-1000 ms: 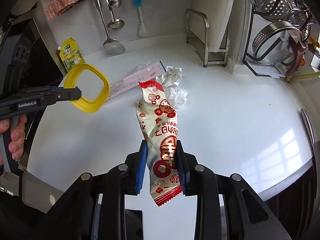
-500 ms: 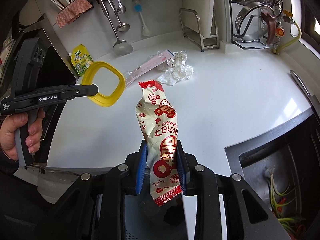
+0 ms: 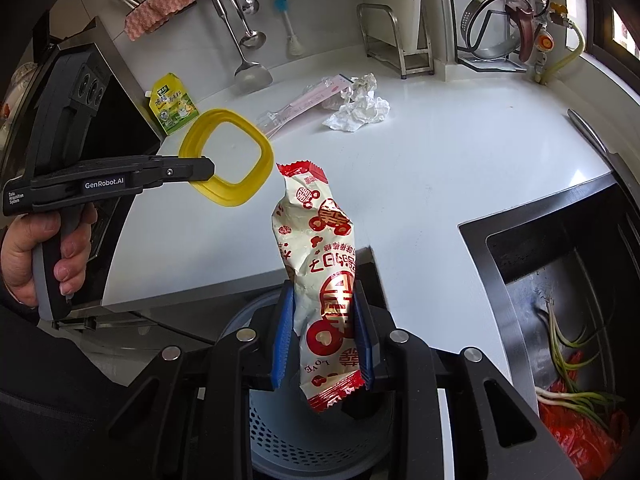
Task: Collect trash
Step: 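Carry the yellow lid and snack wrapper over the bin with both grippers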
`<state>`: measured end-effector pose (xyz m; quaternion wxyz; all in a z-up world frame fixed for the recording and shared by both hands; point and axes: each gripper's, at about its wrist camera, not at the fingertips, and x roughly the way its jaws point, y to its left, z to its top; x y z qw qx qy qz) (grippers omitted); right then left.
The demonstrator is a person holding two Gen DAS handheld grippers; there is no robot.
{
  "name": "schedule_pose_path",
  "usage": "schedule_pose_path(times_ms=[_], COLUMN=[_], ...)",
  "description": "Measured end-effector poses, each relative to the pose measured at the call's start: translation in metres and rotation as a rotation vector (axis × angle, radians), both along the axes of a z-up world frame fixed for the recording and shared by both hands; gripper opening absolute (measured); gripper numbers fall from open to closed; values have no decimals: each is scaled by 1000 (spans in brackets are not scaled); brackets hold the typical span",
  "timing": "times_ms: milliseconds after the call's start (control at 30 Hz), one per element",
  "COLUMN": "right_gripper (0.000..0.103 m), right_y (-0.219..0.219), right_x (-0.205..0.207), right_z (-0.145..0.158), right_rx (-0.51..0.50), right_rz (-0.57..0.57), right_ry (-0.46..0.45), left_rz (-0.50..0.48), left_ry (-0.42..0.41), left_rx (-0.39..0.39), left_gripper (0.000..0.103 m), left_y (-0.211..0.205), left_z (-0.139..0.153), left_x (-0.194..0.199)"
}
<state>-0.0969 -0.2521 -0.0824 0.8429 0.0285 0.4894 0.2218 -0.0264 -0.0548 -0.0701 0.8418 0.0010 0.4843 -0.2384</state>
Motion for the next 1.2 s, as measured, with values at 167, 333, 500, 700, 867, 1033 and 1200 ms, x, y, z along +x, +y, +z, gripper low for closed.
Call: schedule_pose_path(times_ms=[167, 333, 500, 700, 867, 1033, 1200], right_gripper=[27, 27, 27, 27, 27, 27, 27], right_y=[5, 11, 15, 19, 19, 20, 18], right_x=[-14, -25, -33, -40, -44, -45, -49], right_z=[-8, -19, -28, -37, -44, -50, -56], right_rx=[-1, -13, -19, -30, -38, -52, -61], right_rz=[10, 24, 31, 39, 34, 37, 37], right_ry=[29, 57, 81, 107, 126, 142, 152], left_rz=[-54, -110, -164, -187, -207, -236, -260], left_ry=[22, 33, 49, 78, 103, 124, 133], left_rx=[19, 61, 101, 112, 126, 147, 163], left_gripper=[11, 11, 11, 11, 11, 11, 11], left_y=[-9, -16, -21, -25, -30, -35, -39], left_z=[-9, -23, -36, -50, -61, -72, -80], left_x=[-17, -29, -38, -45, -48, -53, -58])
